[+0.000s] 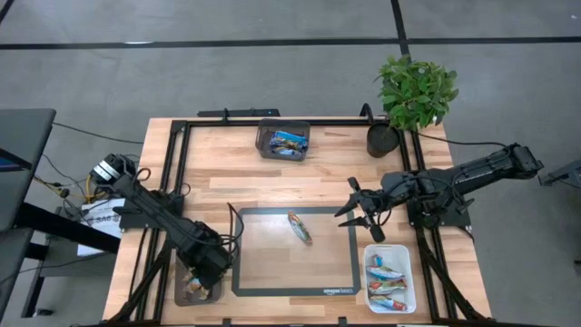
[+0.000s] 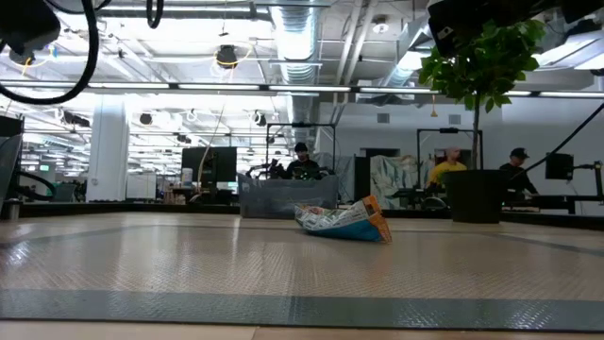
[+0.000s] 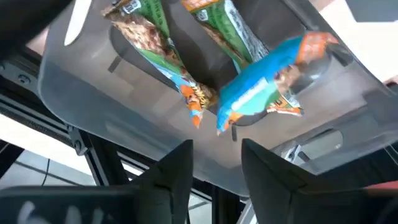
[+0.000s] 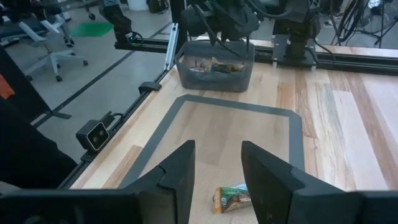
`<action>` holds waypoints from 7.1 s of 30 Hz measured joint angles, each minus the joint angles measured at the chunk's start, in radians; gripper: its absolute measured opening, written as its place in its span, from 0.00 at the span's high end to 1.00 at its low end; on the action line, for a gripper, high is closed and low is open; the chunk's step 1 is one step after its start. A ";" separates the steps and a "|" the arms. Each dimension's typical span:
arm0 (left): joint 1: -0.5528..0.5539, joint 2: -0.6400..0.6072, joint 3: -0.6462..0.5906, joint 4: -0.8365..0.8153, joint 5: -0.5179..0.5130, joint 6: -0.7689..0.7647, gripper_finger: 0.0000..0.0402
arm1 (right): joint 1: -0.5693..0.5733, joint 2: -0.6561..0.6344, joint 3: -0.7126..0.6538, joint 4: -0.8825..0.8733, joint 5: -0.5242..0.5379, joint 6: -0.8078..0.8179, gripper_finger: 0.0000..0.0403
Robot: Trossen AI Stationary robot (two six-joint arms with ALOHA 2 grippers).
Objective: Pick and place Granola Bars by type
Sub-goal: Put the left orange snack bar into the bottom black transparent bin, then put the orange snack bar into the bottom black transparent bin, then return to Home Position
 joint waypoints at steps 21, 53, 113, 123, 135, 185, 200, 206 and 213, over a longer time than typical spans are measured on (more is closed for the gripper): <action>0.396 0.081 0.218 0.488 -0.378 0.955 0.72 | 0.000 0.000 0.000 -0.062 0.012 0.060 0.70; 0.568 0.413 0.277 0.678 -0.386 1.971 0.48 | -0.007 0.000 0.000 -0.141 0.161 0.271 0.70; 0.294 -0.134 0.208 -0.060 -0.319 0.360 0.93 | -0.055 0.000 0.000 -0.173 0.158 0.129 0.70; -0.046 -0.293 -0.065 0.193 -0.340 -0.540 0.93 | -0.055 0.000 0.000 -0.173 0.157 0.130 0.70; -0.207 -0.216 -0.086 0.232 -0.307 -0.851 0.91 | -0.055 0.000 0.000 -0.173 0.156 0.130 0.70; 0.487 -0.211 -0.079 0.961 -0.396 0.510 0.56 | 0.015 -0.756 -0.487 0.127 0.243 0.247 0.70; 0.505 -0.211 -0.079 1.038 -0.417 0.464 0.56 | -0.050 -0.949 -0.610 0.108 0.288 0.136 0.70; 0.498 -0.211 -0.079 1.088 -0.517 0.688 0.56 | -0.069 -0.945 -0.610 0.033 0.268 0.092 0.70; 0.472 -0.211 -0.079 1.251 -0.540 1.007 0.56 | -0.109 -0.911 -0.609 0.027 0.250 0.076 0.70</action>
